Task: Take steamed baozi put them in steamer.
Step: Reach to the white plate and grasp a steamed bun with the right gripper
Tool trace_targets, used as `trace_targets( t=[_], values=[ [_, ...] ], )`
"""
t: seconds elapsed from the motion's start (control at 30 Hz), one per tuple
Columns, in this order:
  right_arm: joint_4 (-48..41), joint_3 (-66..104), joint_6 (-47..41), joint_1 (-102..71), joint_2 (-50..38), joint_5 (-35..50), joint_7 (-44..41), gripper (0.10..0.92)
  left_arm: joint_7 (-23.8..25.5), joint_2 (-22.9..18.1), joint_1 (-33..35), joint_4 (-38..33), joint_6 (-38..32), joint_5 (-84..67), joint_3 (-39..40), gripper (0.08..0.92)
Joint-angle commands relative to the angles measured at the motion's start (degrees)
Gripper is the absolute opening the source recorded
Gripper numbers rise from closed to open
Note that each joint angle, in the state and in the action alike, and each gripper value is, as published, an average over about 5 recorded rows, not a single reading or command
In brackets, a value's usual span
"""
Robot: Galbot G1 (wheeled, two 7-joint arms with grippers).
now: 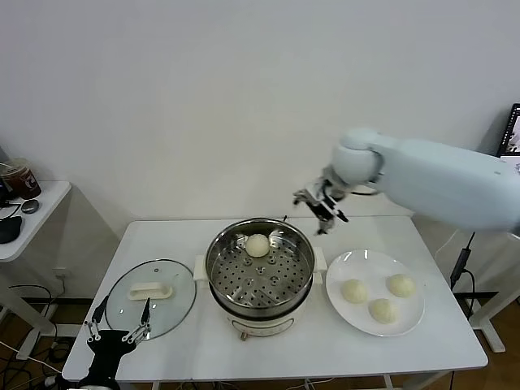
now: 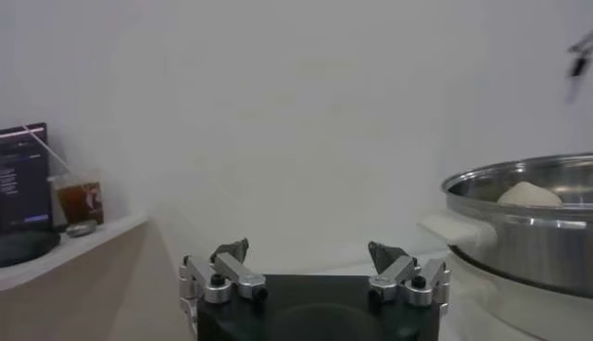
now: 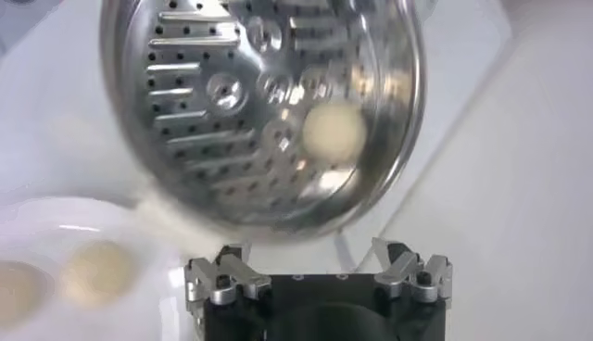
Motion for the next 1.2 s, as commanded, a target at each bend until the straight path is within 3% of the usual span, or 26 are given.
trace_targets(
  t=[0.03, 0.47, 1.2],
  values=[
    [9.3, -1.7, -16.9, -3.9, -15.3, -1.3, -1.6, 0.823, 0.1, 0.3, -0.7, 0.3, 0.6, -0.1, -0.2, 0.823],
    [-3.2, 15.6, -7.5, -29.0, -12.8, -11.2, -2.2, 0.823, 0.4, 0.2, -0.7, 0.8, 0.0, 0.4, -1.6, 0.823],
    [-13.5, 23.3, -0.9, -39.2, -3.8, -16.7, 0.2, 0.823, 0.4, -0.8, 0.5, 0.2, -0.2, 1.1, -2.4, 0.823]
  ],
)
